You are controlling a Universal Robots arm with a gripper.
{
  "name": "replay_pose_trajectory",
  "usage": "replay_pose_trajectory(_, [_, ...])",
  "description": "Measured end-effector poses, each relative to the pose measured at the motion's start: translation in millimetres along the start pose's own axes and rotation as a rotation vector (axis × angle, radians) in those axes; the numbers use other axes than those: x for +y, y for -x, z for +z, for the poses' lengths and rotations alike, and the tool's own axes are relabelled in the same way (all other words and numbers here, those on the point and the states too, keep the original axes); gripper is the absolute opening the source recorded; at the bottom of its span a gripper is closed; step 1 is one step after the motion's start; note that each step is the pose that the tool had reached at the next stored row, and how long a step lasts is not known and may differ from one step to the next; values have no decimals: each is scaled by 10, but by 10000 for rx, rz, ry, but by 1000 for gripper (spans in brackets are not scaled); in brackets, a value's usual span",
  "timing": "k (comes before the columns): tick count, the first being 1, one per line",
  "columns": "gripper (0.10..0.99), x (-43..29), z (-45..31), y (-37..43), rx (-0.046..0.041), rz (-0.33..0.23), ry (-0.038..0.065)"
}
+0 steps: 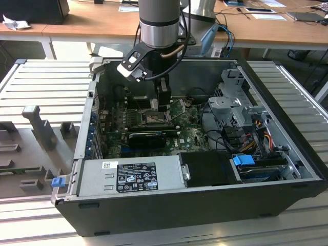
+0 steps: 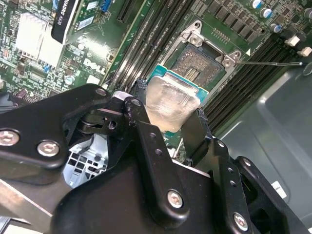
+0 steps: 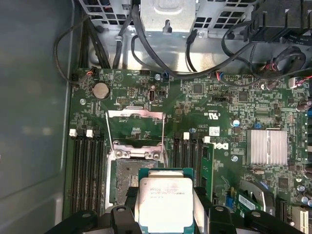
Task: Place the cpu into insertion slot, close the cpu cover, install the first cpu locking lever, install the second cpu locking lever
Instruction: 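Place the cpu into insertion slot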
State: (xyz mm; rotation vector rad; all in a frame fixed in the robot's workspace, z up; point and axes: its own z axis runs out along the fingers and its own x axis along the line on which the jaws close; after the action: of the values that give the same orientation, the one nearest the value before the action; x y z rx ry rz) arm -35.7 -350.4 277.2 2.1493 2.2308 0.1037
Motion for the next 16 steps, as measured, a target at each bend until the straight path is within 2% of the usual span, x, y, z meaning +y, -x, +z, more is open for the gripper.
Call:
replay_pose_trajectory(6, [529,-5,67,-14,0,0,-3])
replay_pose_trajectory(9, [529,-11,150,-23,1,2,-3])
replay_pose_trajectory(13, [529,-13,179,-28,0,0,-4])
replay_pose_trajectory(16, [529,-18,248,-36,0,1,-4])
